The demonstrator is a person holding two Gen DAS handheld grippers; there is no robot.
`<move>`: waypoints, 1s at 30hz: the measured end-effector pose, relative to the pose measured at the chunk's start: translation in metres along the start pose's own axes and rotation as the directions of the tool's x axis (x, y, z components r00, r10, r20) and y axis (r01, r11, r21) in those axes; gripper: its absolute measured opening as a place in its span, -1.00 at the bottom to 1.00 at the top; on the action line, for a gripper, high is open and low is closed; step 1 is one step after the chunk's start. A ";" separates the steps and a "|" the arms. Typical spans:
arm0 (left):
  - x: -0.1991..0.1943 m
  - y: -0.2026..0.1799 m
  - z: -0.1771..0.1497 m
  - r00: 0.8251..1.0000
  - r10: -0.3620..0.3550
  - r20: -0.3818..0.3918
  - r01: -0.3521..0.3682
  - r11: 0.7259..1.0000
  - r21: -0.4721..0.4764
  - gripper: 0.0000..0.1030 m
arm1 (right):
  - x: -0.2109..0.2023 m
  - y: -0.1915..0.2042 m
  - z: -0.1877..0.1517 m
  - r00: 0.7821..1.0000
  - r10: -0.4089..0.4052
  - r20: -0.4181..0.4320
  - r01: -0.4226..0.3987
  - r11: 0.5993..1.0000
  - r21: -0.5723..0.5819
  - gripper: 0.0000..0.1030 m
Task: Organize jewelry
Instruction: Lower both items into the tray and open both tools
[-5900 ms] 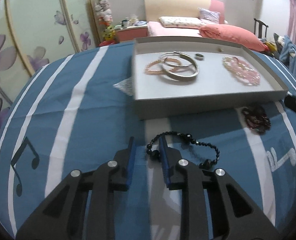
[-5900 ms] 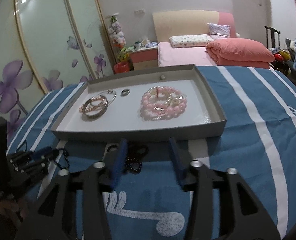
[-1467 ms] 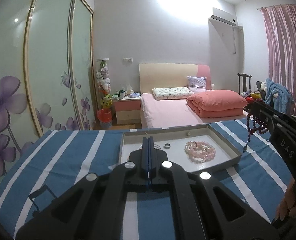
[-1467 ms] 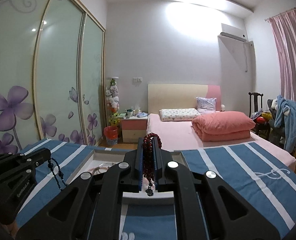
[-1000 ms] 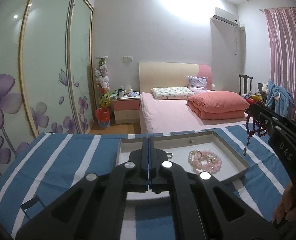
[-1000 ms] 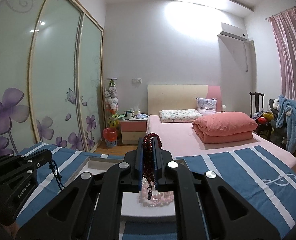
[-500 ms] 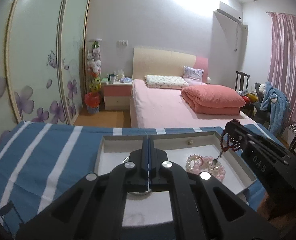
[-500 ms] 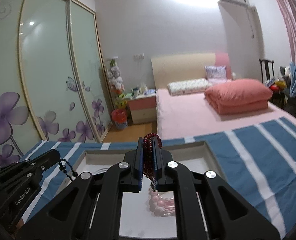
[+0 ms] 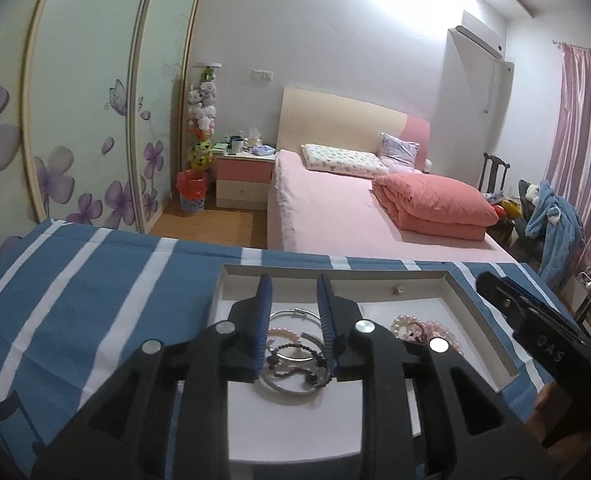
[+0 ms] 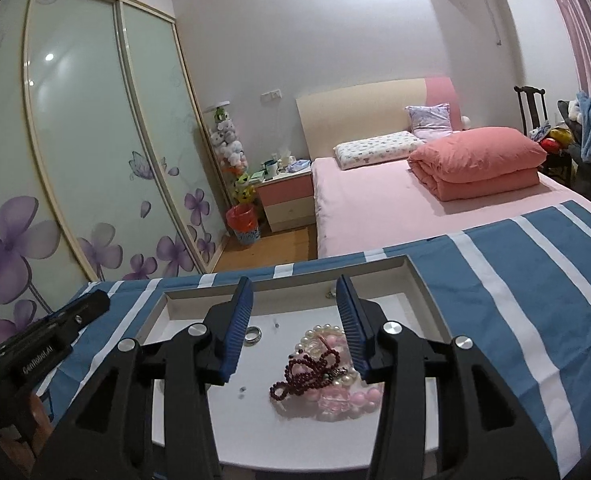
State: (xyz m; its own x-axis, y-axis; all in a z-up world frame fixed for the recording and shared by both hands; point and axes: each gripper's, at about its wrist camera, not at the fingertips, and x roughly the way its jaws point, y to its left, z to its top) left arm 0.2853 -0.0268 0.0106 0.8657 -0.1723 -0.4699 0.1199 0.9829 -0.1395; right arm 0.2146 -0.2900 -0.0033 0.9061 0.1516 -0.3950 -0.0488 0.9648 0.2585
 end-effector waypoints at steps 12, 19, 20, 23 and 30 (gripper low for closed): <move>-0.071 0.014 -0.013 0.997 0.046 0.061 -0.045 0.999 -0.012 -0.36 | -0.054 -0.001 -0.001 0.999 -0.012 0.042 0.013 1.000 -0.012 -0.13; -0.103 0.028 -0.031 0.995 0.069 0.078 -0.068 0.998 -0.015 -0.35 | -0.079 -0.012 -0.006 0.995 -0.053 0.081 0.055 0.998 -0.024 -0.13; -0.106 0.030 -0.033 0.994 0.073 0.081 -0.072 0.997 -0.015 -0.35 | -0.081 -0.013 -0.007 0.994 -0.061 0.085 0.063 0.998 -0.025 -0.13; -0.111 0.032 -0.036 0.994 0.076 0.081 -0.075 0.997 -0.015 -0.33 | -0.084 -0.016 -0.008 0.993 -0.075 0.092 0.078 0.997 -0.024 -0.13; -0.126 0.038 -0.046 0.991 0.092 0.097 -0.090 0.996 -0.020 -0.16 | -0.091 -0.023 -0.015 0.991 -0.093 0.096 0.096 0.995 -0.020 -0.13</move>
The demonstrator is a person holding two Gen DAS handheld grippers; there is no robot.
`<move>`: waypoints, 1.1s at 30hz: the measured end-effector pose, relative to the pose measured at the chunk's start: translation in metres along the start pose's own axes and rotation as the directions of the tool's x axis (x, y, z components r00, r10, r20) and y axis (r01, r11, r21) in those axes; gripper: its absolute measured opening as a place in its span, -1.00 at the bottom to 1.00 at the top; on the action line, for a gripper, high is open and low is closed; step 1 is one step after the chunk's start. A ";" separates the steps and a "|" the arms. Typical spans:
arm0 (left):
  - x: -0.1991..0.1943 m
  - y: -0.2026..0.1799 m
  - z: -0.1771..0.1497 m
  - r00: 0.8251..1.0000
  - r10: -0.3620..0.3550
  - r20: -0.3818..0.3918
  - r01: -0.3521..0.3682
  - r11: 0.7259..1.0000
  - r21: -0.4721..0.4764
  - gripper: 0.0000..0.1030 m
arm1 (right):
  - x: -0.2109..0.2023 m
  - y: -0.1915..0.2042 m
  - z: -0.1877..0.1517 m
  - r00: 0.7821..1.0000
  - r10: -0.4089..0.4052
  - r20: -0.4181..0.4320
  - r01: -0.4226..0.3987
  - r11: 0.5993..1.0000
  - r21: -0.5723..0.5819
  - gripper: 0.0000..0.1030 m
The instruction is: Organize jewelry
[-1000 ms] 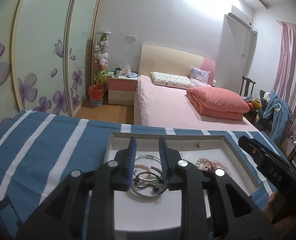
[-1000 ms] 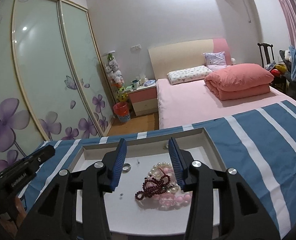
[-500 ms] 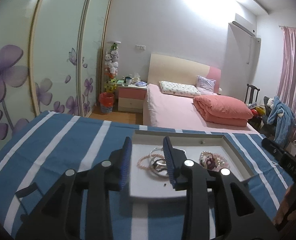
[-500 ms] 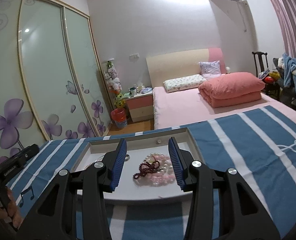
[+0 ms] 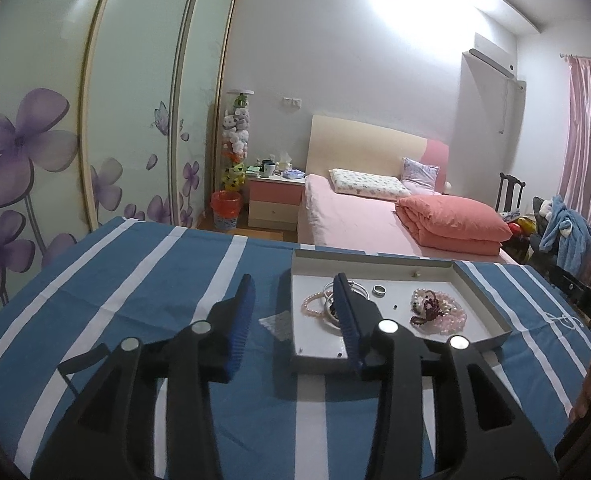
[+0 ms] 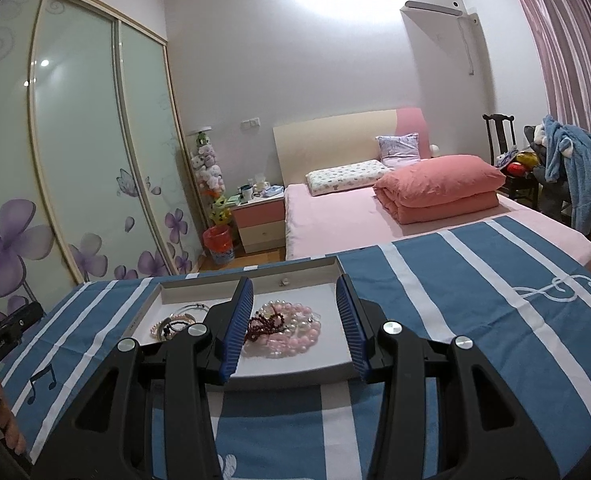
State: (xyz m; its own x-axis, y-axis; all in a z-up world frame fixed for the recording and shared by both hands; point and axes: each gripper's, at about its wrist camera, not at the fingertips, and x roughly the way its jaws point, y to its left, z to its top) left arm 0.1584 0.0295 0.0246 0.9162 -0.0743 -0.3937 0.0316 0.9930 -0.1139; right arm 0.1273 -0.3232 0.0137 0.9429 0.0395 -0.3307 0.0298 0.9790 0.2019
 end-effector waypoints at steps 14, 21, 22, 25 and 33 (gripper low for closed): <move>-0.037 -0.012 -0.020 0.998 0.008 0.067 -0.011 0.998 0.056 0.55 | -0.038 0.018 -0.014 0.999 0.019 0.040 -0.016 0.997 -0.080 0.54; -0.060 -0.021 -0.030 0.994 0.007 0.111 -0.018 0.995 0.101 0.91 | -0.054 0.029 -0.021 0.998 0.026 0.059 -0.019 0.993 -0.116 0.97; -0.062 -0.023 -0.031 0.994 0.007 0.113 -0.019 0.994 0.106 0.91 | -0.056 0.031 -0.022 0.998 0.022 0.063 -0.013 0.992 -0.128 0.97; -0.069 -0.026 -0.035 0.993 0.006 0.118 -0.020 0.993 0.116 0.92 | -0.062 0.035 -0.027 0.997 0.015 0.069 -0.004 0.989 -0.149 0.97; -0.085 -0.027 -0.042 0.990 0.018 0.138 -0.033 0.994 0.105 0.92 | -0.077 0.042 -0.039 0.996 0.023 0.081 -0.012 0.990 -0.143 0.97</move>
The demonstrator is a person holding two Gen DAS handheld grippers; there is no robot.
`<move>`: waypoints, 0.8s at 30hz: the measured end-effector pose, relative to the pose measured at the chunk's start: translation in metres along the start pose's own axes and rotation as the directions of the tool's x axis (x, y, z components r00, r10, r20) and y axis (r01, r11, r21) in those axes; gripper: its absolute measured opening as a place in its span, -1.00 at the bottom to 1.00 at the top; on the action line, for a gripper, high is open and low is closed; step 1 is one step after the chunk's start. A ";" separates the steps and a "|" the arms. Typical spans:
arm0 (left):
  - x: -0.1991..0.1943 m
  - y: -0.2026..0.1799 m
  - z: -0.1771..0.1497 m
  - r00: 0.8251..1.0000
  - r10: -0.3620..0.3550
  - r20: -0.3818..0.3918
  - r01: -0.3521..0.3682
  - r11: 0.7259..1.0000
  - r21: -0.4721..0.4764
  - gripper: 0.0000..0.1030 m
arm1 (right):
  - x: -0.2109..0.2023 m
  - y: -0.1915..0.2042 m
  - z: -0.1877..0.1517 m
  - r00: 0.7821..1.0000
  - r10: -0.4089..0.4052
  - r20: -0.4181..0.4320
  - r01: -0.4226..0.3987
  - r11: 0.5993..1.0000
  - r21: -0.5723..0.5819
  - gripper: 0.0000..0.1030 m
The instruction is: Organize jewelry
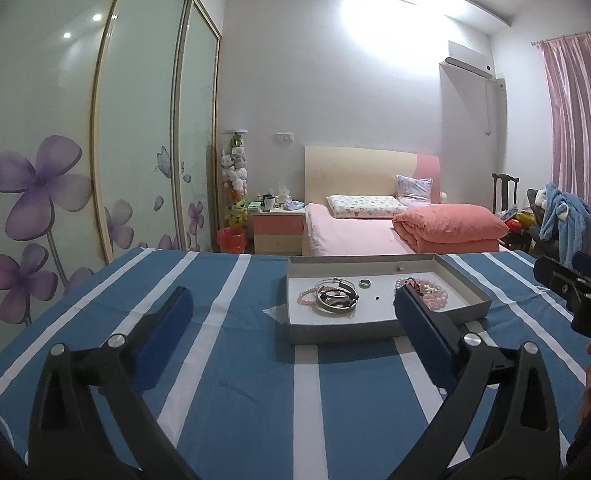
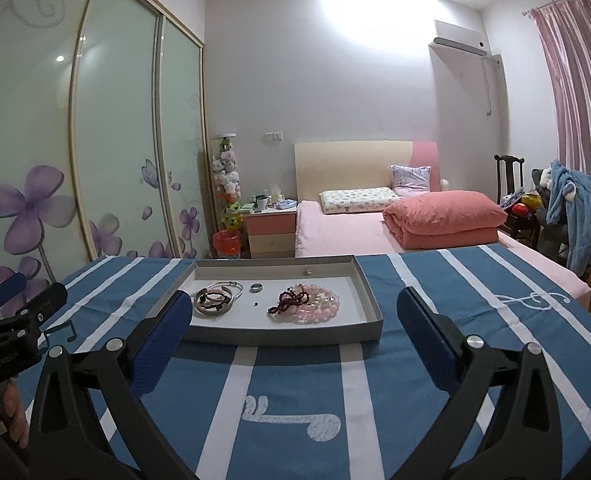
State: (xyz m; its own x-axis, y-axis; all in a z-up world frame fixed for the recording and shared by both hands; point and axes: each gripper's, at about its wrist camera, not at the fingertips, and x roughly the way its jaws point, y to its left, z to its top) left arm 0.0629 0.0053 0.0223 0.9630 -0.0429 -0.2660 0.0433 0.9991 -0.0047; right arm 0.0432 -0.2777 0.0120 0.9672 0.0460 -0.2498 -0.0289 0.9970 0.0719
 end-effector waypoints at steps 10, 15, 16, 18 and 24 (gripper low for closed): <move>-0.012 -0.006 -0.011 1.000 0.007 0.006 -0.007 1.000 0.005 0.92 | -0.010 0.007 -0.016 0.999 -0.026 0.024 0.027 0.999 -0.023 0.97; -0.011 -0.005 -0.014 1.000 0.005 -0.005 -0.005 1.000 -0.003 0.92 | -0.010 0.001 -0.019 0.999 -0.031 0.016 0.031 1.000 0.006 0.97; -0.012 -0.004 -0.014 1.000 0.006 -0.006 -0.006 1.000 -0.003 0.92 | -0.010 0.001 -0.020 0.999 -0.034 0.015 0.034 0.999 0.010 0.97; -0.012 -0.004 -0.015 1.000 0.009 -0.008 -0.009 1.000 -0.001 0.92 | -0.009 0.000 -0.020 0.999 -0.037 0.014 0.036 0.999 0.016 0.97; -0.014 -0.006 -0.017 1.000 0.013 -0.005 -0.013 1.000 0.003 0.92 | -0.009 -0.001 -0.021 0.999 -0.038 0.015 0.038 0.999 0.021 0.97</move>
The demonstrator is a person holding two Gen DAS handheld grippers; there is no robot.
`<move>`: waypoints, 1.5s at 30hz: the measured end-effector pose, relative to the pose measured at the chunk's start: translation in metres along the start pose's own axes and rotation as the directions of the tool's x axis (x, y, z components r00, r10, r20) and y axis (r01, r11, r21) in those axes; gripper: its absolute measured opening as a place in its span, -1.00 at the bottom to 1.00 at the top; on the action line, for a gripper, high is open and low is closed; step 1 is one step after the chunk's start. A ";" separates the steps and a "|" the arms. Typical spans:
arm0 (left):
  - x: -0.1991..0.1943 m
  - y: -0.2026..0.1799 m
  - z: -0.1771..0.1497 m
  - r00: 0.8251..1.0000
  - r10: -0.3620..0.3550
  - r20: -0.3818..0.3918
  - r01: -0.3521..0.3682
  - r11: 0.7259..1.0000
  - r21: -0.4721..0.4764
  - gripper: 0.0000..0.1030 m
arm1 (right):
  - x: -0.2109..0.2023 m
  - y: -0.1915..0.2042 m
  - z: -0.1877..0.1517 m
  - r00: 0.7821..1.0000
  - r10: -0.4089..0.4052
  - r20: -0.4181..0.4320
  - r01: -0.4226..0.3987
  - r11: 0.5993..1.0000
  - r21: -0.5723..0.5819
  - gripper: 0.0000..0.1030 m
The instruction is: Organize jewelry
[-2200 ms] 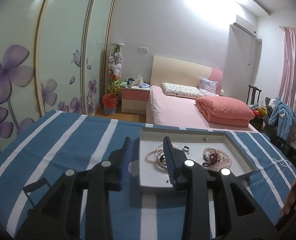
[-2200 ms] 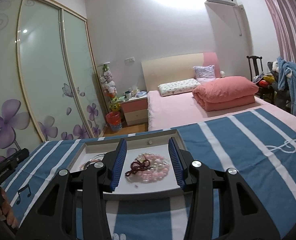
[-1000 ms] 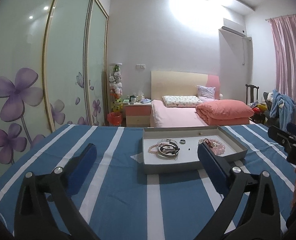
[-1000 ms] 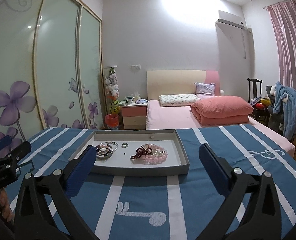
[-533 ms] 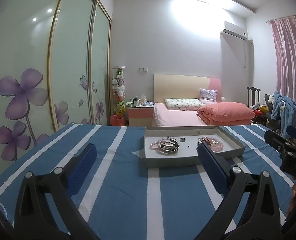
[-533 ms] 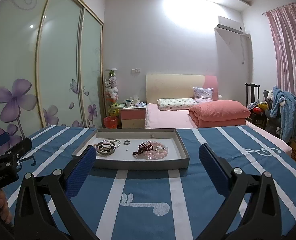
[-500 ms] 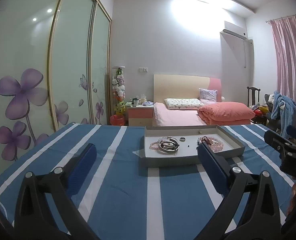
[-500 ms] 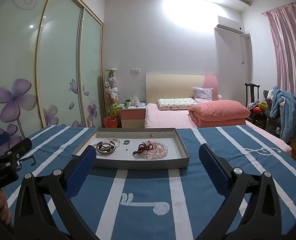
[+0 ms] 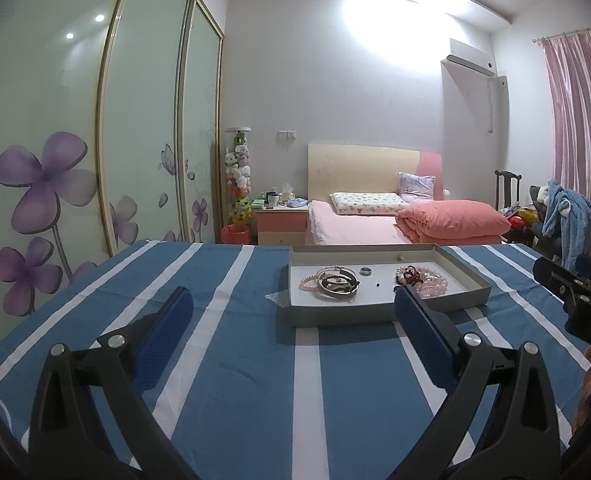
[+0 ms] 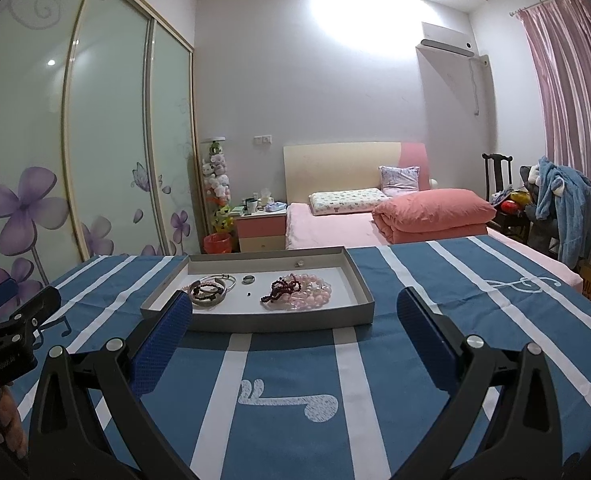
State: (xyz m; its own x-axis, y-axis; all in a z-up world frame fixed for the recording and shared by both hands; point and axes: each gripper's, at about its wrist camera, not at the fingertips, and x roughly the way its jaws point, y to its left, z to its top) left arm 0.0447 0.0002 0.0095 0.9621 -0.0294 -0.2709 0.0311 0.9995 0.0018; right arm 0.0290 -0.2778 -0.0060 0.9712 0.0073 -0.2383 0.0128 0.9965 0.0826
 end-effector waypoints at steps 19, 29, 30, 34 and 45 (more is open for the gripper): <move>0.003 0.002 0.000 1.000 0.006 -0.001 -0.006 1.000 0.001 0.92 | -0.002 -0.001 0.001 1.000 0.001 -0.004 -0.001 1.000 -0.006 0.97; 0.005 0.006 0.001 1.000 0.010 -0.014 -0.010 1.000 -0.001 0.92 | -0.001 -0.001 0.001 1.000 0.001 -0.004 -0.001 1.000 -0.006 0.97; 0.005 0.006 0.001 1.000 0.012 -0.013 -0.012 1.000 -0.001 0.92 | -0.001 0.000 0.001 1.000 0.001 -0.004 -0.002 1.000 -0.006 0.97; 0.005 0.006 0.000 1.000 0.016 -0.012 -0.016 1.000 0.001 0.92 | -0.001 -0.001 0.001 1.000 0.002 -0.005 -0.002 1.000 -0.007 0.97; 0.005 0.006 0.000 1.000 0.016 -0.013 -0.016 1.000 0.001 0.92 | 0.000 0.001 -0.001 1.000 0.001 -0.007 -0.001 1.000 -0.007 0.97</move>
State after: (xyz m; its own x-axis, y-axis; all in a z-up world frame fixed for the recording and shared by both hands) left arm 0.0499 0.0058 0.0083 0.9590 -0.0134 -0.2830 0.0160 0.9998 0.0069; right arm 0.0283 -0.2772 -0.0068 0.9695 0.0091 -0.2450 0.0099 0.9970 0.0762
